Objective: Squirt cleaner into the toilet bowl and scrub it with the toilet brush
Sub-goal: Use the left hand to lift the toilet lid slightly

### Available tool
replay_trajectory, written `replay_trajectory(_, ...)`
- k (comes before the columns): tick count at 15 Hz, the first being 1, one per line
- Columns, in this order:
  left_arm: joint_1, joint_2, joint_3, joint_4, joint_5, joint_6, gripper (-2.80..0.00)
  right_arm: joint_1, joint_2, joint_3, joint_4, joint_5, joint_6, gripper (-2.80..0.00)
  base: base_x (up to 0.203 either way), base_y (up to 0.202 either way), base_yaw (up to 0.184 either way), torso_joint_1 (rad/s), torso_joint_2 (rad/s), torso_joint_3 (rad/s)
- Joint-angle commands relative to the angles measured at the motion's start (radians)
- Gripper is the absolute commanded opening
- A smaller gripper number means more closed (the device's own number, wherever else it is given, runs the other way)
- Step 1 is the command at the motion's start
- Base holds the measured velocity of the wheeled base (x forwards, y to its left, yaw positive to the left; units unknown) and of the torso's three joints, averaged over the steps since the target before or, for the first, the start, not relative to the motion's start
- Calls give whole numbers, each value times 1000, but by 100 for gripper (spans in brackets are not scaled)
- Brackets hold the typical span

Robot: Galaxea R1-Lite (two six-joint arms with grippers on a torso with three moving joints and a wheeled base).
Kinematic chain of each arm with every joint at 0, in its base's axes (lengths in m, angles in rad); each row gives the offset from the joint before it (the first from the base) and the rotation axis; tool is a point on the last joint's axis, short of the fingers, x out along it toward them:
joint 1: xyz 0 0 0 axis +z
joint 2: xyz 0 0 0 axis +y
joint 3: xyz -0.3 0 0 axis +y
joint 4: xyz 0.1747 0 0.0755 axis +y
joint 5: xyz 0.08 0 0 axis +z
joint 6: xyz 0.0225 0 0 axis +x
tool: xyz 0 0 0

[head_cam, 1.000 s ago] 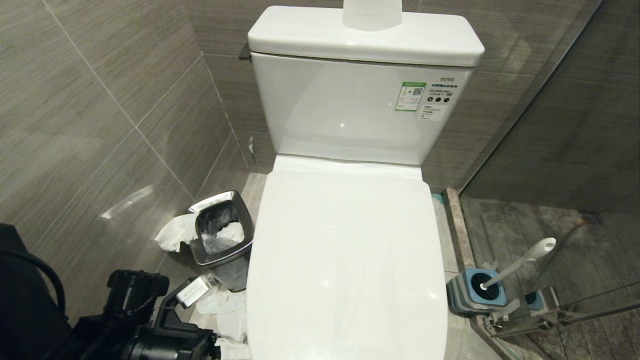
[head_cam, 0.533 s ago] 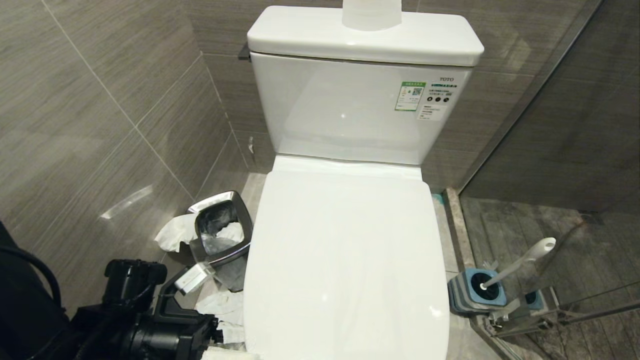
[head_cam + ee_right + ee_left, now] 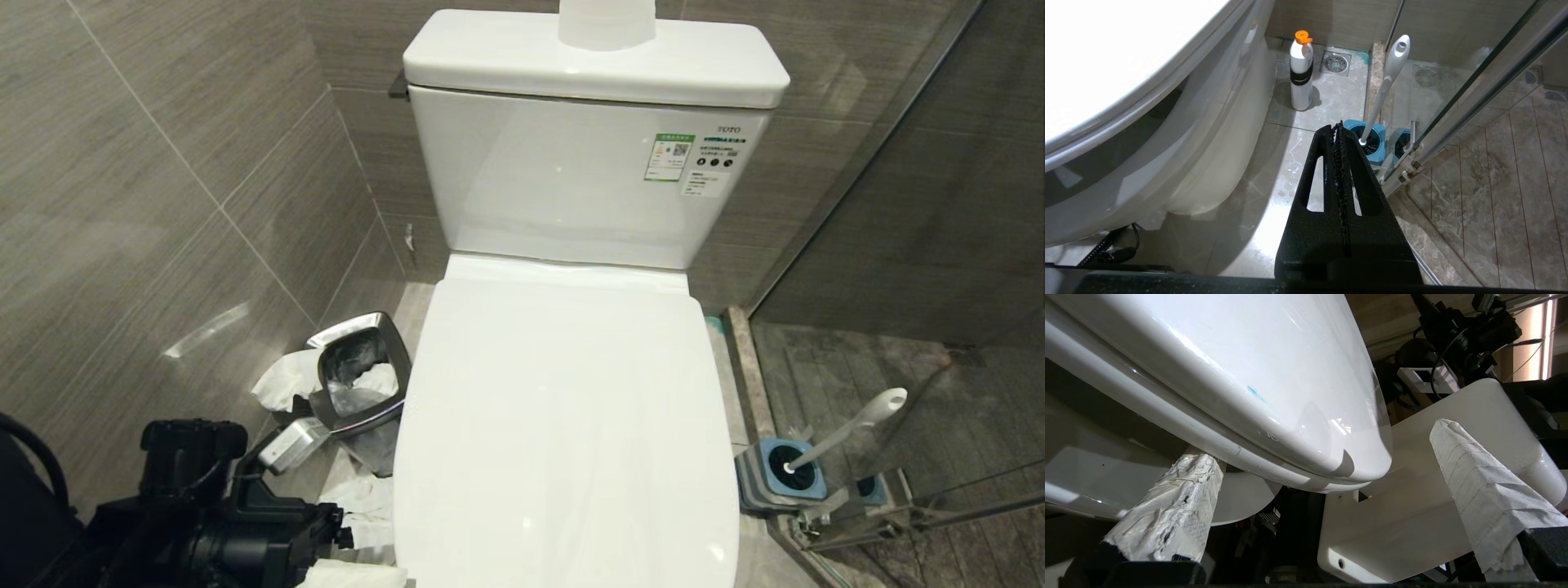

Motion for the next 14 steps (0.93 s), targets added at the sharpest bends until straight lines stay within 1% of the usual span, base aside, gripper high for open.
replay_trajectory(1,3,-23,2,-2,-10,-18,0,1,1,0,0,0,0,-280,0,0,0,0,0,0)
replay_trajectory(5,-4,-42,24,-1,-15,-28,0,0,1,0,0,0,0,-280,0,0,0,0,0,0)
replay_trajectory(7,-11,-56,21,0,-22,-47,0,0,1,0,0,0,0,-280,0,0,0,0,0,0)
replay_trajectory(8,-16,-62,20,-2,-50,-56,0,0,1,0,0,-1,0,-280,0,0,0,0,0,0)
replay_trajectory(9,-22,-72,17,-3,-59,-59,0,2,1,0,0,0,0,-280,0,0,0,0,0,0)
replay_trajectory(11,-38,-83,0,-3,-60,-66,0,2,1,0,0,0,0,-280,0,0,0,0,0,0)
replay_trajectory(14,-49,-100,-46,-4,-61,-96,0,0,1,0,0,0,0,-280,0,0,0,0,0,0)
